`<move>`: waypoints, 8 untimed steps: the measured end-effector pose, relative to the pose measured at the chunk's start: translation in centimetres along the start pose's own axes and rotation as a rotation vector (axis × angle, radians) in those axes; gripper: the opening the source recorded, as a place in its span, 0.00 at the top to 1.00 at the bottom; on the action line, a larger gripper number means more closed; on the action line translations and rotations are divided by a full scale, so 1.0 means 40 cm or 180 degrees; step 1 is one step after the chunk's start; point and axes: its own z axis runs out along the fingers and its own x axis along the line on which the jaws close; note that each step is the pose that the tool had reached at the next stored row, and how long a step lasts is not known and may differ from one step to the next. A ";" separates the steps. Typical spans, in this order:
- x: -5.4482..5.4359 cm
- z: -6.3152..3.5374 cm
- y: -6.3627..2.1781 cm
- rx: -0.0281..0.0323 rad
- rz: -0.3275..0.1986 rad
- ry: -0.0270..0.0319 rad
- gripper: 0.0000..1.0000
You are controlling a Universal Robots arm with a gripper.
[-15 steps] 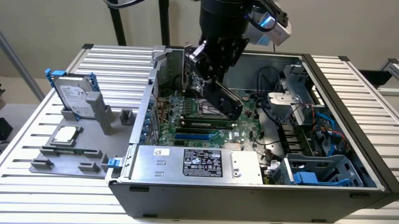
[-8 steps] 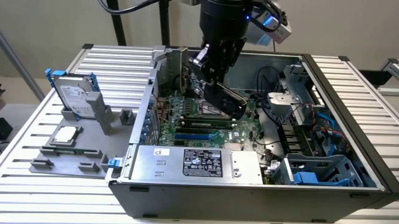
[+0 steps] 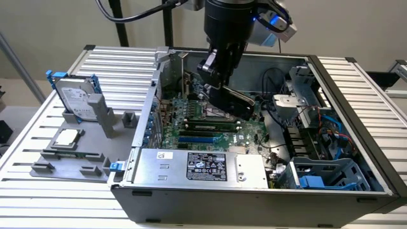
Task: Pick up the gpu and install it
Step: 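Insert the gpu into the slot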
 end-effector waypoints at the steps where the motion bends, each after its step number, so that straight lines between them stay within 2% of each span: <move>1: 0.000 0.001 0.000 0.0003 -0.0059 -0.0003 1.00; 4: 0.000 0.004 0.000 0.0009 -0.0233 -0.0010 1.00; 8: 0.000 0.012 0.000 0.0004 -0.0463 -0.0011 1.00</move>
